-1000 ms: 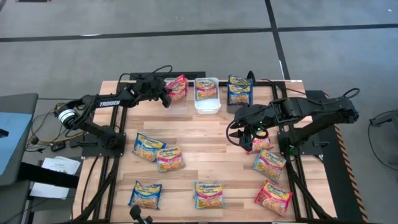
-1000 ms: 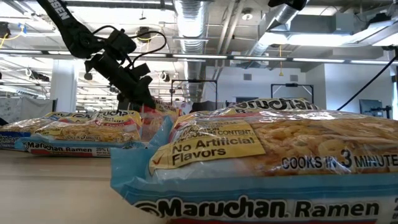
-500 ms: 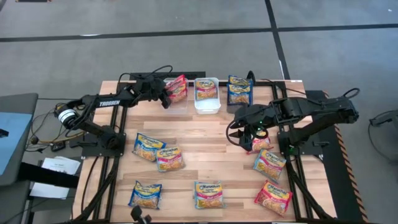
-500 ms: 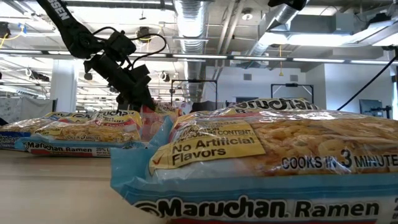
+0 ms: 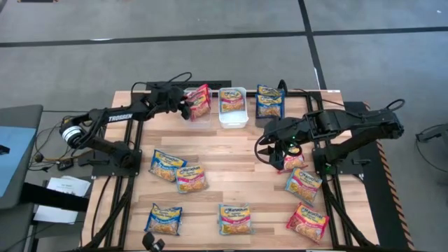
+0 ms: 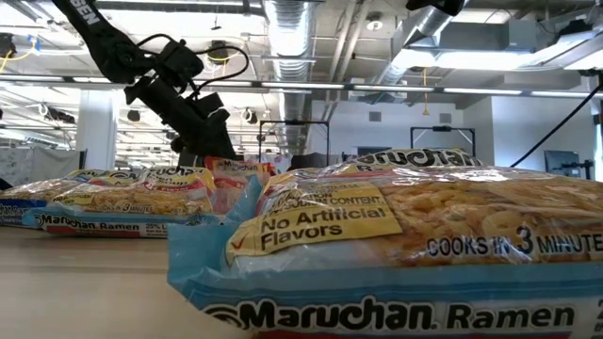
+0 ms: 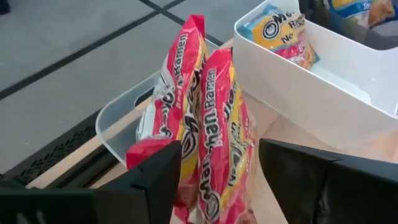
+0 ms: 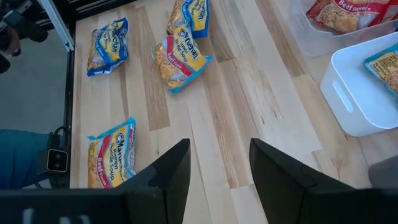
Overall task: Sort Maruchan noodles
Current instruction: Put the light blue noodle pack into the white bin
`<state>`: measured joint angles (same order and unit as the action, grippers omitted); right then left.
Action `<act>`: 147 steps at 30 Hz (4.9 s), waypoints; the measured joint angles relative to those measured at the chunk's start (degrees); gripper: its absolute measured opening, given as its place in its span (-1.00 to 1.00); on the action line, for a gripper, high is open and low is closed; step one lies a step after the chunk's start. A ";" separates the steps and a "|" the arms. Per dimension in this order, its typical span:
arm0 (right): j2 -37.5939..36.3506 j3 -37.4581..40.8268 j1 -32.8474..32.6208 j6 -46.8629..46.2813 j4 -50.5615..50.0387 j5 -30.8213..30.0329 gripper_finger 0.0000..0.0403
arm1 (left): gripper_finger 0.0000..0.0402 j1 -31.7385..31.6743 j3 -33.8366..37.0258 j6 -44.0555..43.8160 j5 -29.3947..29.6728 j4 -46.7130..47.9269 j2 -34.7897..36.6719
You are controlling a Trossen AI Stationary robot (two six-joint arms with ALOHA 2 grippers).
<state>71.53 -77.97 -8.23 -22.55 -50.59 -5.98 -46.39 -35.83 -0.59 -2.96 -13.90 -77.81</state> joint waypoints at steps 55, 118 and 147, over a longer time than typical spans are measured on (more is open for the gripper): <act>15.40 0.02 -19.35 -6.71 6.67 0.52 0.15 | 0.03 41.34 0.00 -35.27 -13.53 2.90 22.48; 42.15 0.00 -17.39 -5.94 23.28 8.96 0.13 | 0.03 53.99 0.02 -37.19 5.10 4.34 22.41; 41.55 -2.11 -16.79 -8.22 19.06 7.06 -0.98 | 0.02 53.94 0.02 -37.19 8.35 4.15 22.41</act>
<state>113.08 -80.09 -25.02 -30.76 -31.53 1.09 7.55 -35.81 -37.78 5.38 -9.75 -55.40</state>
